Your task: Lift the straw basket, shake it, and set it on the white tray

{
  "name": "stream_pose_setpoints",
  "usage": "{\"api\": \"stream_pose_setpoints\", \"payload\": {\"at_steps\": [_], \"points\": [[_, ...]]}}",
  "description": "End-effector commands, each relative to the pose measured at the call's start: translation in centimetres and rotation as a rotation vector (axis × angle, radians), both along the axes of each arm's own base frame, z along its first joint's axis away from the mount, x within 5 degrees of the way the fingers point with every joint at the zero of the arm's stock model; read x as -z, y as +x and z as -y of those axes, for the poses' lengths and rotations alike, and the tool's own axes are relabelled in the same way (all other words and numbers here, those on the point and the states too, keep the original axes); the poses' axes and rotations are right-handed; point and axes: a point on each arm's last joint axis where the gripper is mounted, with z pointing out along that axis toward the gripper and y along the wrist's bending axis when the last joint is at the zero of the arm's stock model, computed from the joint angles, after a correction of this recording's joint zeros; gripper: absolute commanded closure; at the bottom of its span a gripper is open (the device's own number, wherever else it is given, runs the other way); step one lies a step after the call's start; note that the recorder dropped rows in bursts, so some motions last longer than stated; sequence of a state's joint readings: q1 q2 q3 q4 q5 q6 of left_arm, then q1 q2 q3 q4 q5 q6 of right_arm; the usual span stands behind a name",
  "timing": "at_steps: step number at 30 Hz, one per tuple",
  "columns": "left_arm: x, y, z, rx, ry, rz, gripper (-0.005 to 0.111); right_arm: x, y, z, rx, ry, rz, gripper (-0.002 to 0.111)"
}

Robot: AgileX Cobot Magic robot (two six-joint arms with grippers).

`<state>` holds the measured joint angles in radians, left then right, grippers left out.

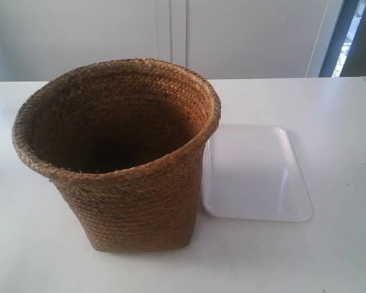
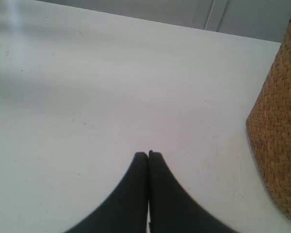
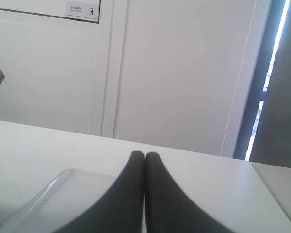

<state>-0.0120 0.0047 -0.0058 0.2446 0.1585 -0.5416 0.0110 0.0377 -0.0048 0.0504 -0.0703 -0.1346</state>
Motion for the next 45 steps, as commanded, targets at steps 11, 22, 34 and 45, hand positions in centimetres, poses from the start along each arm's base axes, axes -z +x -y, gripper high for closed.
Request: {"api": "stream_pose_setpoints", "payload": {"at_steps": [11,22,34,45], "points": [[-1.7,0.3,0.2,0.052,0.17,0.202,0.107,-0.8,-0.2,0.1,0.004,0.013,0.099,0.108],[-5.8,-0.4,1.3,0.142,0.165,0.672,0.107,-2.4,-0.7,0.2,-0.074,0.33,0.289,0.108],[-12.5,1.0,0.7,0.089,-0.164,0.668,0.107,-10.5,-1.1,0.2,-0.188,0.527,0.524,0.108],[-23.6,8.3,-0.3,-0.03,0.059,0.214,0.107,-21.7,7.7,0.0,-0.02,0.192,0.021,0.108]]}}
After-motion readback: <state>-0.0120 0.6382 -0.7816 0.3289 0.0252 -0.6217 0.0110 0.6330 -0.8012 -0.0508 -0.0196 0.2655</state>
